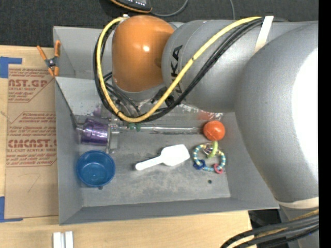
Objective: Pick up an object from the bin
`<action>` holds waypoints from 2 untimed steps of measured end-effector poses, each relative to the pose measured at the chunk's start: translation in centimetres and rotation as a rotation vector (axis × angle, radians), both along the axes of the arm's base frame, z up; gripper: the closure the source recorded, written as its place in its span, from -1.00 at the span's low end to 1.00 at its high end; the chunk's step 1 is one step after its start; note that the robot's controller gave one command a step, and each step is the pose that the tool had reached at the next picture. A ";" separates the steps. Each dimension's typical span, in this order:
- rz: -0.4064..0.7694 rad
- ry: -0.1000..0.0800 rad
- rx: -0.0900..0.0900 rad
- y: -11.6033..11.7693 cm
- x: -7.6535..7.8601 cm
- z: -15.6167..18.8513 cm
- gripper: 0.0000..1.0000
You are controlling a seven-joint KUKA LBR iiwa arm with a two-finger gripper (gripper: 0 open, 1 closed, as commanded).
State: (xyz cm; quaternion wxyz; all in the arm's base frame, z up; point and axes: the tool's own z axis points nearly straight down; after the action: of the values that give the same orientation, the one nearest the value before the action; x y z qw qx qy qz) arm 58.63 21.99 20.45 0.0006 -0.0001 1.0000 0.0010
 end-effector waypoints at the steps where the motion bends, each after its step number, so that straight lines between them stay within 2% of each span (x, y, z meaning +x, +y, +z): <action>1: 0.085 -0.003 0.000 1.2 -7.3 -3.1 -1.00; 2: 0.083 -0.001 0.002 1.4 -7.8 -4.3 -1.00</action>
Offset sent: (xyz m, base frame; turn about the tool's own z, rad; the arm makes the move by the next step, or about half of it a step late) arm -0.0474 0.0105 -0.0519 -0.0603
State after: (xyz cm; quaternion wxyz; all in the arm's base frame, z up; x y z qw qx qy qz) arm 50.85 23.39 16.12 0.0012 -0.0417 0.9991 0.0019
